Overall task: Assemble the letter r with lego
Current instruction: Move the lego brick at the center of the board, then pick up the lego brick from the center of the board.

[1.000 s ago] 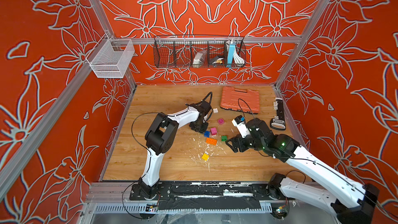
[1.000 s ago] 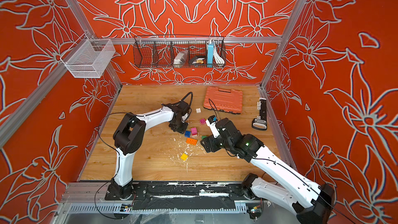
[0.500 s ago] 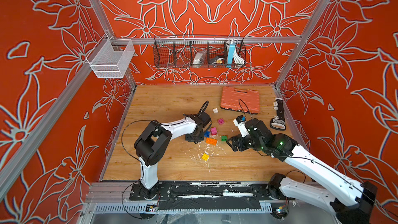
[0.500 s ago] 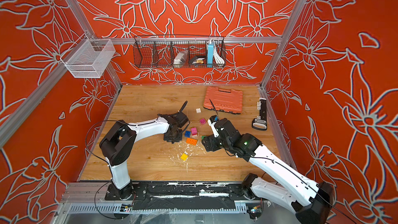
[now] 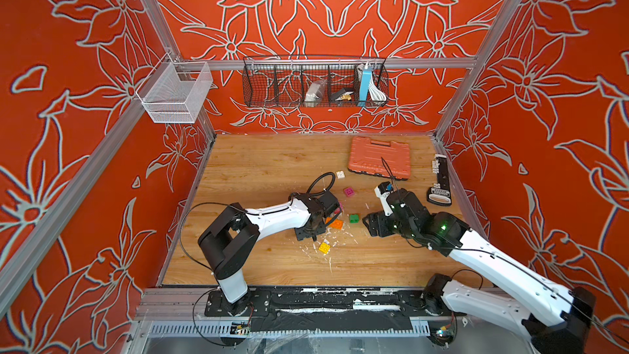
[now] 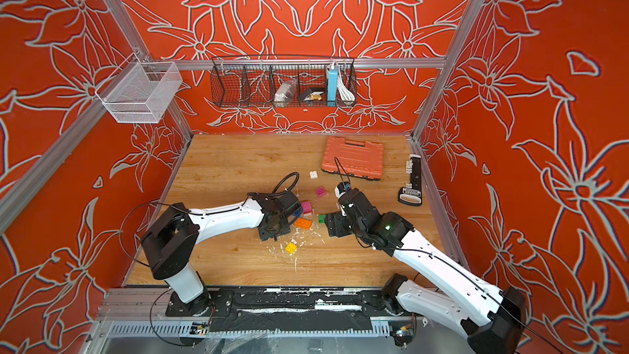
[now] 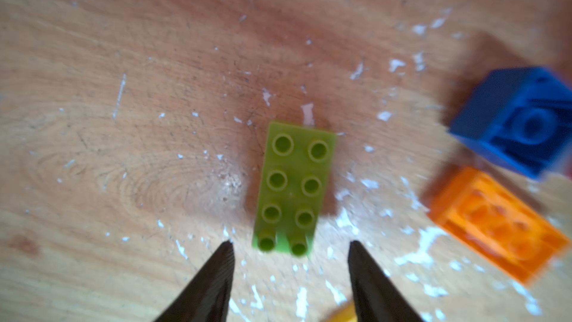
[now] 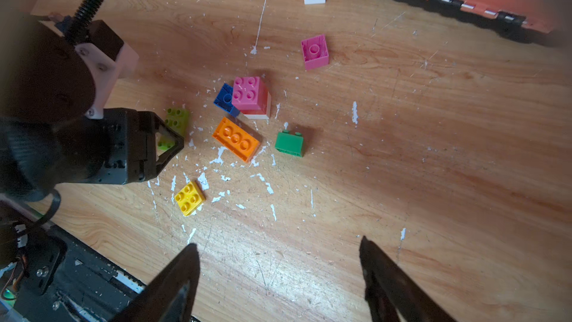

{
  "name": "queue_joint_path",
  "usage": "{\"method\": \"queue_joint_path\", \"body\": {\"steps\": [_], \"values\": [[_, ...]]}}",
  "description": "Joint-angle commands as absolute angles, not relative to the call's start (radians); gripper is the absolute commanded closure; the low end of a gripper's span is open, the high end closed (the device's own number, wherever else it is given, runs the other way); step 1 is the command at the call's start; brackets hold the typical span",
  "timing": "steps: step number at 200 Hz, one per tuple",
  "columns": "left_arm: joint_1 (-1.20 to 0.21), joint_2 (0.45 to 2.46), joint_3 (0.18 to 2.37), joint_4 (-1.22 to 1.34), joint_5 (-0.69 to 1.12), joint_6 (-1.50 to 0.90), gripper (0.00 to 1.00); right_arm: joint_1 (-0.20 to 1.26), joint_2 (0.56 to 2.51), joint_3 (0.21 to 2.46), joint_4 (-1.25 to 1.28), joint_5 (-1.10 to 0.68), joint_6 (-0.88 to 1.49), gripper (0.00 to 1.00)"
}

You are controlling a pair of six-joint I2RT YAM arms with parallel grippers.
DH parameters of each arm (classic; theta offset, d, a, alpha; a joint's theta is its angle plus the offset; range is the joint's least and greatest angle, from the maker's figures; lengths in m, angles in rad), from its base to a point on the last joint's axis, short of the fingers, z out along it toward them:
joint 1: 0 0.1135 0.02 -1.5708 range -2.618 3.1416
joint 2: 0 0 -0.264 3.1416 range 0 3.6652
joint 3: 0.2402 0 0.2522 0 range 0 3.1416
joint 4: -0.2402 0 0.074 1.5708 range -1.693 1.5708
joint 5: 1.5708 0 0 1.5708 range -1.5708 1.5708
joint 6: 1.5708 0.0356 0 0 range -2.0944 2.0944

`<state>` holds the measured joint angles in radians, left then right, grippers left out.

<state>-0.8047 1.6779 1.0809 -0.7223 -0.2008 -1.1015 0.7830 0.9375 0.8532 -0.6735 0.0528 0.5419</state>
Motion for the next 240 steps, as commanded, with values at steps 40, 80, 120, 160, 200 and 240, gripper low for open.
{"method": "queue_joint_path", "body": {"steps": [40, 80, 120, 160, 200, 240], "values": [[-0.72, 1.255, 0.933, -0.613, -0.165, -0.941, 0.1, 0.839, 1.047, 0.89, -0.575, 0.084, 0.572, 0.16], [-0.42, 0.971, 0.749, -0.537, 0.141, -0.86, 0.08, 1.019, 1.344, 1.07, -0.586, 0.207, 0.7, 0.26], [-0.155, 0.91, 0.693, -0.546, 0.418, -0.804, 0.08, 1.097, 1.615, 1.256, -0.589, 0.186, 0.783, 0.32], [0.028, 0.878, 0.635, -0.537, 0.582, -0.809, 0.09, 1.104, 1.844, 1.444, -0.699, 0.135, 0.823, 0.33], [0.113, 0.843, 0.623, -0.583, 0.613, -0.774, 0.1, 1.106, 1.989, 1.591, -0.79, 0.109, 0.852, 0.33], [0.171, 0.818, 0.598, -0.62, 0.617, -0.773, 0.11, 1.108, 2.116, 1.717, -0.864, 0.089, 0.89, 0.34]]}}
